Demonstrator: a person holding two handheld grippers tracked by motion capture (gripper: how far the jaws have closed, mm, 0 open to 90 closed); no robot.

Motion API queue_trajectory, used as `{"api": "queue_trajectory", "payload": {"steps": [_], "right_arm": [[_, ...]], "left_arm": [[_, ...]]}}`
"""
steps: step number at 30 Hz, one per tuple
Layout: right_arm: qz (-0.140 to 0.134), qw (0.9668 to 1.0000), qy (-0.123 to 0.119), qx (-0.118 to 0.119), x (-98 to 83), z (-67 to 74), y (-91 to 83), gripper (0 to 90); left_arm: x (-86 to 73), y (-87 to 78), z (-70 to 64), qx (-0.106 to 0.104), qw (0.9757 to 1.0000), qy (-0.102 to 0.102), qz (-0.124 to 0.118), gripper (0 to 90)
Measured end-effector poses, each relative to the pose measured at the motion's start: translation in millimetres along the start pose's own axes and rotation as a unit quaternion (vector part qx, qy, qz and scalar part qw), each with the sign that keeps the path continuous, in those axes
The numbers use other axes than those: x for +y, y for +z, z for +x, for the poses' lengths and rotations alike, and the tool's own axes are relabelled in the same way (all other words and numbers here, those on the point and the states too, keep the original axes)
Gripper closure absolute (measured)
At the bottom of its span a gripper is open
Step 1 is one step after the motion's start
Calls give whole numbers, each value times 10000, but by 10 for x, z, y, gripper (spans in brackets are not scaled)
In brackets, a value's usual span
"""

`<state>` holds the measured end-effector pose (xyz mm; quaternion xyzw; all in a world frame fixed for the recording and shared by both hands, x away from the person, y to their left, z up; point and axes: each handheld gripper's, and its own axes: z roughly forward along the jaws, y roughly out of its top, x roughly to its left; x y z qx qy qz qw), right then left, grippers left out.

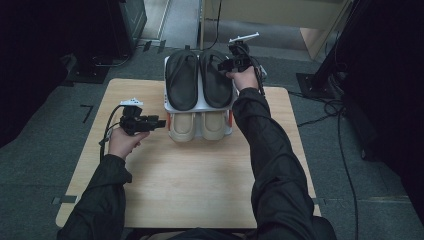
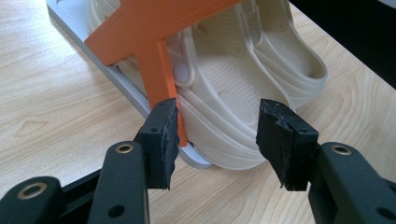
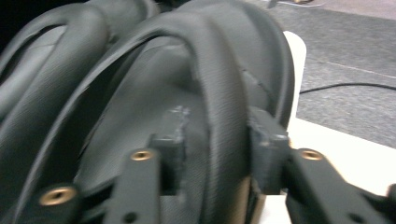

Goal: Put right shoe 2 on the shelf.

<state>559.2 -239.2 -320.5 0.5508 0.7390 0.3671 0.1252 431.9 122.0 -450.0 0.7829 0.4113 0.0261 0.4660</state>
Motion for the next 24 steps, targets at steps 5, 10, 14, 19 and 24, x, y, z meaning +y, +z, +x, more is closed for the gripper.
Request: {"api": "queue_trajectory", "payload": {"steps": [5,10,14,19,24], "right_arm": [[-56,9997,-250,56,-39,18,-115,532],[-116,9992,-338,198,-115,11,-319,522],[-273,9983,-427,287,-216,-3,-488,555],[-371,9973,-543,323,-311,-71,-666,685],[-353,9971,-610,275,-409,-143,-667,710]], "left_arm": [[-3,-2,8,8,10000,-21,-2,484],[-6,-20,29,29,10000,-47,-14,484],[-10,-28,28,54,10000,-64,-27,484],[-11,-21,19,63,10000,-14,-10,485],[-13,-7,15,65,10000,16,14,484]]}}
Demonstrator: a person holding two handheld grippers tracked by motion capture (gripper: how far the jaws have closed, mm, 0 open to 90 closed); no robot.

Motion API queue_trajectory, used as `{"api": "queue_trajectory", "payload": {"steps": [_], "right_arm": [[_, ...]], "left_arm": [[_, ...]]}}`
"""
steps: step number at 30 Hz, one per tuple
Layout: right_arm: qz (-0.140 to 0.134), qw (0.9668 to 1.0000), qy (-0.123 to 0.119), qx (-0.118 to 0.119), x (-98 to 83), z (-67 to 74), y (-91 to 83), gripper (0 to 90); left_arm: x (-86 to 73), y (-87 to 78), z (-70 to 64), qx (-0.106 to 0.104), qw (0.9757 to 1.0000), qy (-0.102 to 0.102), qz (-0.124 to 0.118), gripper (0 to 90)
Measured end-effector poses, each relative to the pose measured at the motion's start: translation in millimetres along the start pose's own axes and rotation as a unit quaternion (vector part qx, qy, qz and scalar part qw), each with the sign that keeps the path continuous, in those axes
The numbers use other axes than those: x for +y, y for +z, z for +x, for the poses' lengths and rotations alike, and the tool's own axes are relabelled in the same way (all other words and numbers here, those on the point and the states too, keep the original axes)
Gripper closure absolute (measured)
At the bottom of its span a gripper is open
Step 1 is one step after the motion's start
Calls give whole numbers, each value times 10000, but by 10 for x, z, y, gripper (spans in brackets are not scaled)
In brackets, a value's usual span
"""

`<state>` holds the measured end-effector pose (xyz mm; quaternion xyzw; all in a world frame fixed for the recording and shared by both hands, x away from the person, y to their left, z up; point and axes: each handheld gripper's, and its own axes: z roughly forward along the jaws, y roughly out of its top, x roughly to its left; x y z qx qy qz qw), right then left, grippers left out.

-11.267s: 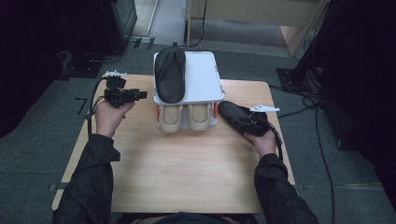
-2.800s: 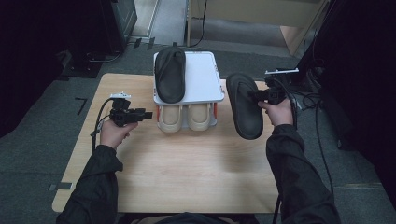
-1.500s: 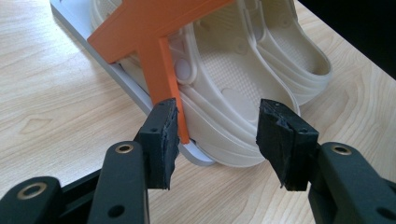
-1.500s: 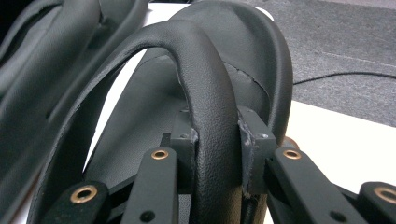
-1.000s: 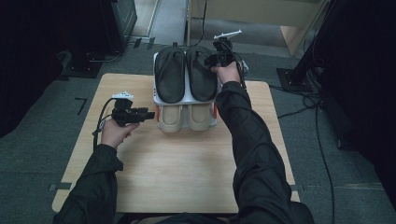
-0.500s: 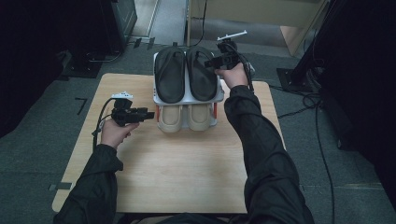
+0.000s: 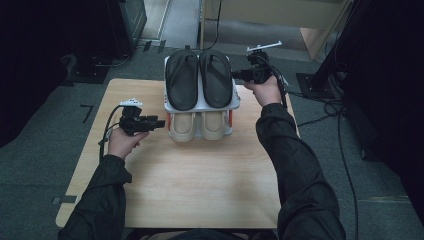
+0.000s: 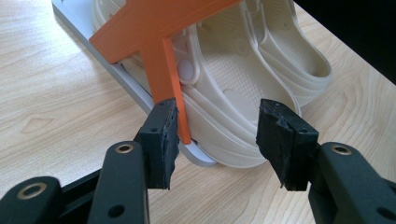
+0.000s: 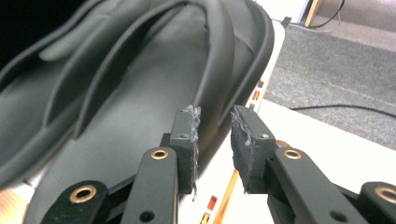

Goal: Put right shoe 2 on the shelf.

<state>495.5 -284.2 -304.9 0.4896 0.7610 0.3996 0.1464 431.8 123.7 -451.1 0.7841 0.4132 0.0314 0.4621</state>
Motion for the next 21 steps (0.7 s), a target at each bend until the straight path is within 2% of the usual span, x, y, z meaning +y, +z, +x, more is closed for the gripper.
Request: {"api": "queue_trajectory", "payload": {"steps": [2,4,7,12,15,17,21], "right_arm": [[42,10000,12,4,-53,-6,25,711],[42,9999,-90,-46,-111,-15,61,716],[188,9997,-90,-104,-177,-36,121,716],[99,9999,4,-23,-228,-38,149,726],[109,9999,-26,19,-242,-20,144,725],[62,9999,23,124,-251,-10,142,721],[2,9999,-59,120,-265,-4,116,705]], "left_arm": [[-2,7,-1,-9,10000,2,3,484],[-4,8,1,-13,10000,5,2,484],[-5,8,5,-14,10000,-7,-7,484],[-3,0,5,-7,10000,-5,-13,484],[-4,7,1,0,10000,7,-3,484],[-3,6,0,-2,10000,9,-9,483],[-3,-4,4,9,10000,-6,-6,481]]}}
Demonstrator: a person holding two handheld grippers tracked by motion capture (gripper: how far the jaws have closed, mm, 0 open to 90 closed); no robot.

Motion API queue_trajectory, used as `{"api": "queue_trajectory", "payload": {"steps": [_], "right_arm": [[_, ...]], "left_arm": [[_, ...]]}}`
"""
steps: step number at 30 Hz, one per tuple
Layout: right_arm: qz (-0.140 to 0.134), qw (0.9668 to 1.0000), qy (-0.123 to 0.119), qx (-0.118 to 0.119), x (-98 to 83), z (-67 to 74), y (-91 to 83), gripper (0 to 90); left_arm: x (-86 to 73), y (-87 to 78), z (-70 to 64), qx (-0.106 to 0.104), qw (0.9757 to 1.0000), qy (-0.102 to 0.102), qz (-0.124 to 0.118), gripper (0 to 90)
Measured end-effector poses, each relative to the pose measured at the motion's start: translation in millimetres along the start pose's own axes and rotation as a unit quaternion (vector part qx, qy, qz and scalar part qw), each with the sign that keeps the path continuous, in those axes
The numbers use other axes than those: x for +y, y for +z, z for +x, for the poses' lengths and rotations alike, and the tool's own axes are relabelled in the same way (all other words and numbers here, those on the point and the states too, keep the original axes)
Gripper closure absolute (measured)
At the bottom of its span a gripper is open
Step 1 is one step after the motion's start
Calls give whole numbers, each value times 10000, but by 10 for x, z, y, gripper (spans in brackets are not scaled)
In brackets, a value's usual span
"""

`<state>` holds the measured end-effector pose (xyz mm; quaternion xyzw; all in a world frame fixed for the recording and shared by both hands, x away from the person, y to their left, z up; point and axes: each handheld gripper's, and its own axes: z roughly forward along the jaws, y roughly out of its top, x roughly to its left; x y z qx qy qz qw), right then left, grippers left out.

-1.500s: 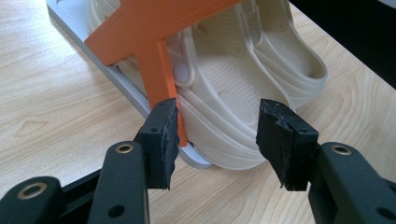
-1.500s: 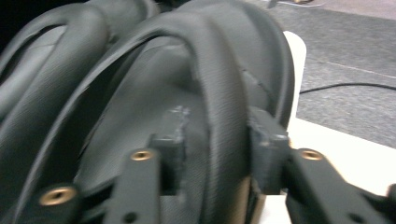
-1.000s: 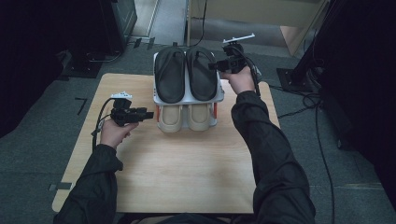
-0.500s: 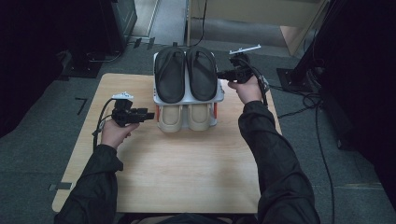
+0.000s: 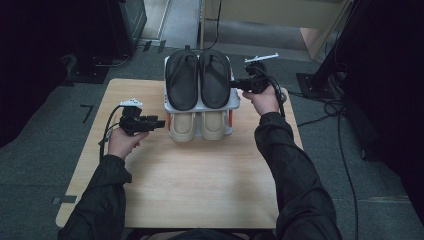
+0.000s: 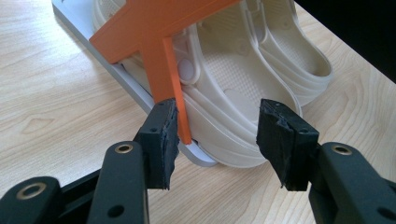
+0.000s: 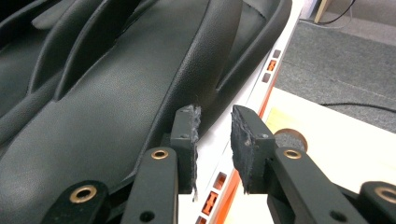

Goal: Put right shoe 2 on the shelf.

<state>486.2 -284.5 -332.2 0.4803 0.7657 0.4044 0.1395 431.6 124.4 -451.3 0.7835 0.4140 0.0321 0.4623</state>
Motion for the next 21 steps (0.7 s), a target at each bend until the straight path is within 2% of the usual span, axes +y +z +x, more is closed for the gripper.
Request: {"api": "queue_trajectory", "payload": {"steps": [2,5,7,17,21], "right_arm": [[-15,10000,22,-7,-6,-10,-32,687],[-305,9994,-154,31,-70,-14,-107,662],[-348,9991,-235,33,-113,-19,-147,637],[-460,9978,-479,63,-449,-63,-263,560],[-369,9978,-547,14,-584,-94,-291,516]], "left_arm": [[-1,-4,5,4,10000,-9,-13,478],[-6,-4,17,30,10000,-34,21,467],[-8,-7,19,37,10000,-66,30,457],[-39,-50,-40,60,10000,-57,32,441],[-61,-57,-76,31,9999,-109,46,425]]}}
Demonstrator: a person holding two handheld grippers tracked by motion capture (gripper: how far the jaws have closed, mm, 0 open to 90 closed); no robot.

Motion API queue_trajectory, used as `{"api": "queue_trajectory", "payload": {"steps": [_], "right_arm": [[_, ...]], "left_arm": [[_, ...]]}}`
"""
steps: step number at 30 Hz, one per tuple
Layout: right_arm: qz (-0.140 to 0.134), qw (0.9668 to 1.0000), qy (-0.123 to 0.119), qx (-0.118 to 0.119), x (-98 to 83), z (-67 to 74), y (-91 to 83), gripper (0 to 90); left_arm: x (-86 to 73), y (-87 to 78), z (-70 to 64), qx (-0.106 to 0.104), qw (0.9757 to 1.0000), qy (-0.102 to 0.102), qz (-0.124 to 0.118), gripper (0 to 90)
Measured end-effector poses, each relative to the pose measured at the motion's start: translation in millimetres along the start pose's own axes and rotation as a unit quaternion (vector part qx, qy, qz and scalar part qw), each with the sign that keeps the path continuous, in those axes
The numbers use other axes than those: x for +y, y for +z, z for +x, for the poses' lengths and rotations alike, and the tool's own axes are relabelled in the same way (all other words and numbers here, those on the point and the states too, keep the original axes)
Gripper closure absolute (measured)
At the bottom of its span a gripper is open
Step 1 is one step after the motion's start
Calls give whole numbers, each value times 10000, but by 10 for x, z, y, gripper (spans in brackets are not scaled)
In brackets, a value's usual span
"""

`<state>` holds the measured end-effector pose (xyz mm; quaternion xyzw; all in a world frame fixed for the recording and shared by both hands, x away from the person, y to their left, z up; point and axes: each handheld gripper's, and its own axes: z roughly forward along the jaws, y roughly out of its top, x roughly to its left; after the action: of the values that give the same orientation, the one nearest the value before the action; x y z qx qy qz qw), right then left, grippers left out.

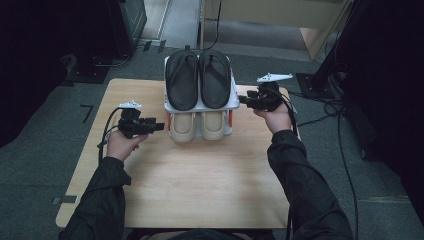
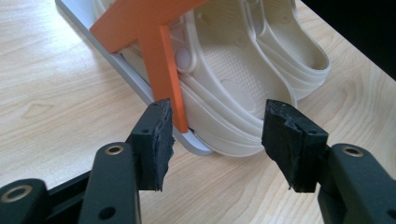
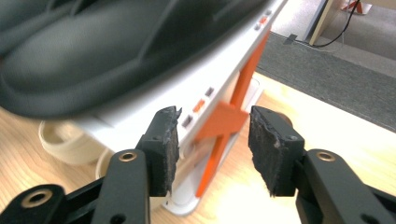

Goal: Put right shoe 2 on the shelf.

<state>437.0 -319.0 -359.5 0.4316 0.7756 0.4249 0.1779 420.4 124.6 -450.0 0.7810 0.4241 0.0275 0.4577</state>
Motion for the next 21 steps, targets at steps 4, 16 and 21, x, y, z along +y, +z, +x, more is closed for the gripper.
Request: {"api": "queue_trajectory", "payload": {"steps": [4,16,21], "right_arm": [[6,9999,137,87,-159,-35,-40,497],[-8,9996,73,281,-652,83,-83,483],[-36,9992,19,386,-821,157,-86,477]], "left_arm": [[-51,-13,-64,-13,9998,129,152,407],[-122,103,-255,-200,9981,382,433,396],[-162,164,-328,-312,9979,353,444,395]]}}
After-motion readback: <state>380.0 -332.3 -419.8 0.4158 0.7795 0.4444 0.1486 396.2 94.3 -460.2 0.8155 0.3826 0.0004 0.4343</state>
